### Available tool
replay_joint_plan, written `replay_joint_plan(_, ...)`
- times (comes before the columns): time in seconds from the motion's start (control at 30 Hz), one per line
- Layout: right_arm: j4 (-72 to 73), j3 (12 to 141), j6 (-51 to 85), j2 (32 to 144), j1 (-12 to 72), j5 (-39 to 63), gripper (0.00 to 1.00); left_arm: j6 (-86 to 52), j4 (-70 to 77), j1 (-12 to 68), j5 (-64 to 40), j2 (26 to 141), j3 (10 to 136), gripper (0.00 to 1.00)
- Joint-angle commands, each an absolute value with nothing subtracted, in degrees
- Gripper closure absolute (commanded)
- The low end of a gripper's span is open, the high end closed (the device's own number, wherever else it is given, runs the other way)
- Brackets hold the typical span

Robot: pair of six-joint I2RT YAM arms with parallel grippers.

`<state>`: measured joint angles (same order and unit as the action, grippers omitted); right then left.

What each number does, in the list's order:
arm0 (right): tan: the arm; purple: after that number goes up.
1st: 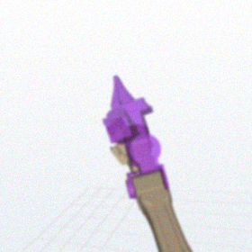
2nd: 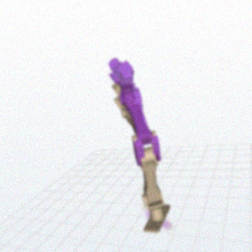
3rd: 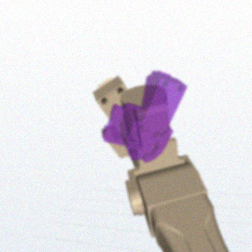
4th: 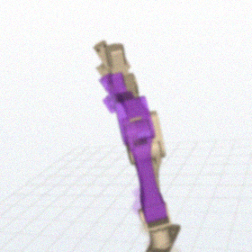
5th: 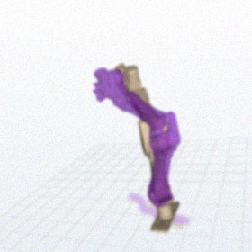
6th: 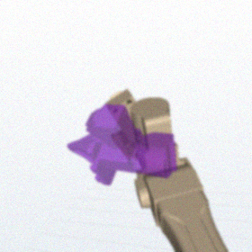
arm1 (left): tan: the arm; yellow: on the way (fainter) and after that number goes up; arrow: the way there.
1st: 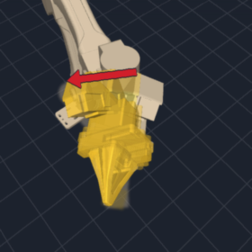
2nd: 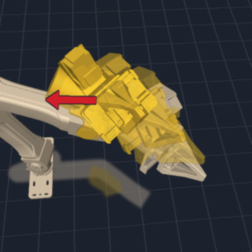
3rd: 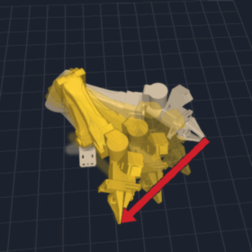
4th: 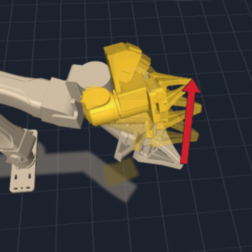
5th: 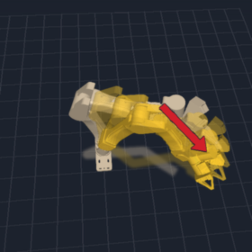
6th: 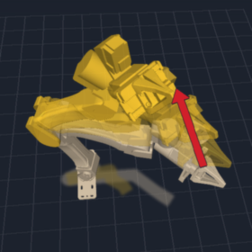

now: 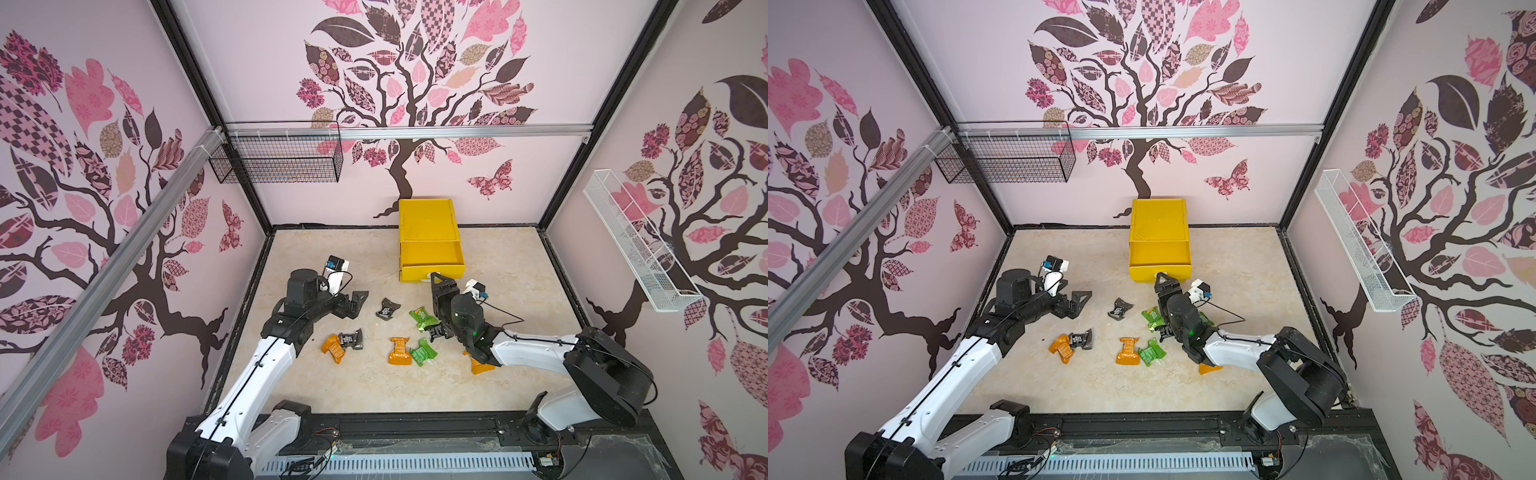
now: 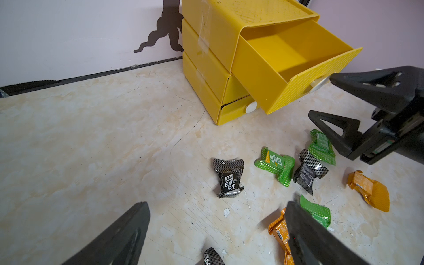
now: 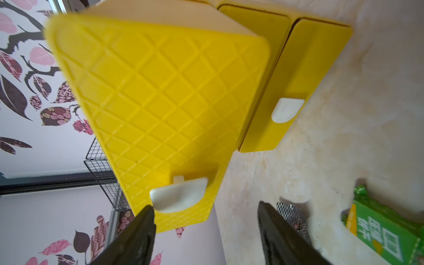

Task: Place the cookies into the drawer by color
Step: Open the drawer in the storage box.

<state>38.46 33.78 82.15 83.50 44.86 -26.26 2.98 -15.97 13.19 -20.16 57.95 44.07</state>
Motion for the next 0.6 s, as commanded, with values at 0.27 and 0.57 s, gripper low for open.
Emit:
replay_joint_plan(0.27,21.1,30.3,65.4,65.5,45.3,-26.0,0.16,2.1,-15.0,15.1,-21.5,59.7,43.4,0.03)
replay_joint_plan(0.57,2.6,32.7,37.8,50.8,43.9,-23.2,0.04,-2.6,-12.5,18.3,-20.9,65.6,42.3,0.03)
